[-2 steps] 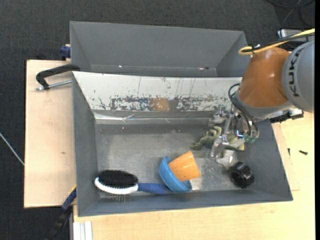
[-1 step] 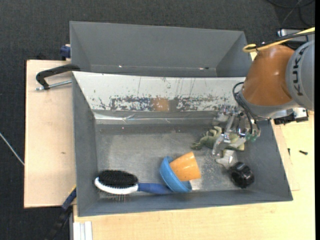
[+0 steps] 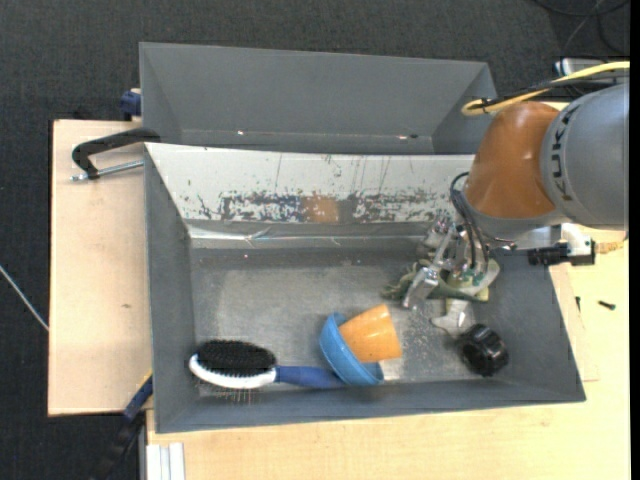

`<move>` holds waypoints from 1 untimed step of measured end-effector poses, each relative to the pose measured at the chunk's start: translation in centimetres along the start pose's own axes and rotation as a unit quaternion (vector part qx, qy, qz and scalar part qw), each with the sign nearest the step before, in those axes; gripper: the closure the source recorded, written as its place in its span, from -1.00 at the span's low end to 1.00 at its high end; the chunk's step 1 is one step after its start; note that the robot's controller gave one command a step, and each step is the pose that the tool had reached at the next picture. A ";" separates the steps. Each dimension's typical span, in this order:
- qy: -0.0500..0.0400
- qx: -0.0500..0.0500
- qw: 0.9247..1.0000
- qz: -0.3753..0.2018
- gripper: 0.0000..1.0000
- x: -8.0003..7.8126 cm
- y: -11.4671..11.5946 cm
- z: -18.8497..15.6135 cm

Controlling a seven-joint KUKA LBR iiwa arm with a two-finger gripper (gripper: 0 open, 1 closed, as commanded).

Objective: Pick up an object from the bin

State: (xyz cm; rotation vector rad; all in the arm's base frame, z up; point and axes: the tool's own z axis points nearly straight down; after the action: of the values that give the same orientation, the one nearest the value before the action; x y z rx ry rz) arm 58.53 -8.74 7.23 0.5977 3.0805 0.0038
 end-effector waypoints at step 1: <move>-0.003 -0.001 0.994 0.111 -1.00 1.6 0.4 -0.1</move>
Offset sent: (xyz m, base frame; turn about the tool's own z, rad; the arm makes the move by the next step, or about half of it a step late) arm -0.0166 0.0083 -0.0023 0.2243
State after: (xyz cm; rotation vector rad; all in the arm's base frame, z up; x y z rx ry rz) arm 57.23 -7.77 7.32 0.9351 2.9888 0.0062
